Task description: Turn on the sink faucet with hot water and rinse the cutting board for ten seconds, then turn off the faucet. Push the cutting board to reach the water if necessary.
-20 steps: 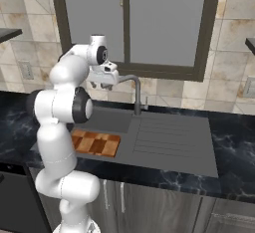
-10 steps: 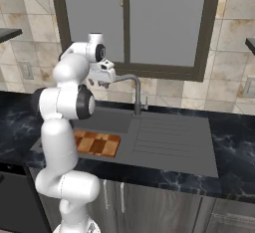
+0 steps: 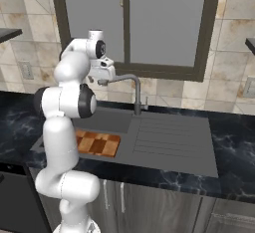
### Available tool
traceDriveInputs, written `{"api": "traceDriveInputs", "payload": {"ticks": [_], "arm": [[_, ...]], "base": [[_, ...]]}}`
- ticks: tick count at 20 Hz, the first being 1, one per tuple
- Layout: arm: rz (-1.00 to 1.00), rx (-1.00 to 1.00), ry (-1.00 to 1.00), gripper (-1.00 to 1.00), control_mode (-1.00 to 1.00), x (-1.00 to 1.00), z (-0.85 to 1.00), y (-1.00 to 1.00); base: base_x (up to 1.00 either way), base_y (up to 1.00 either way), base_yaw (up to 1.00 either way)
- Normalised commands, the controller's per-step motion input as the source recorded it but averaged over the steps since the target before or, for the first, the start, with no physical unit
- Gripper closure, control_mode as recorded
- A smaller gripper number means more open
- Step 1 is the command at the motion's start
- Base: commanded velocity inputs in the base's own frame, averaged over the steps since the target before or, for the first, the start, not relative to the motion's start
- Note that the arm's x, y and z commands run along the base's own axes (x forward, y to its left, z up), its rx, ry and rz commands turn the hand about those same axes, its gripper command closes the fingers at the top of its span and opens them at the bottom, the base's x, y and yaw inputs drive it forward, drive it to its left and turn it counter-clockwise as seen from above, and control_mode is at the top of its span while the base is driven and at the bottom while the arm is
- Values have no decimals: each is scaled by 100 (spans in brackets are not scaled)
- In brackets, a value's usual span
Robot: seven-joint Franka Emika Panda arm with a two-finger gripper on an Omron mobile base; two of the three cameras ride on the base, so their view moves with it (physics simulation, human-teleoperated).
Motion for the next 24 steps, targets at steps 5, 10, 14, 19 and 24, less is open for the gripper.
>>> {"api": "traceDriveInputs", "payload": {"ticks": [5,10,14,19,24], "arm": [[0,0,-1,-100,-100,-7,7,-2],[0,0,0,-100,-100,-26,14,-14],[0,0,0,-100,-100,-34,19,-18],[0,0,-1,-100,-100,-47,10,-23],[0,1,-12,-100,-100,-73,0,-41]], "base": [[0,0,0],[0,0,0],[0,0,0],[0,0,0],[0,0,0]]}}
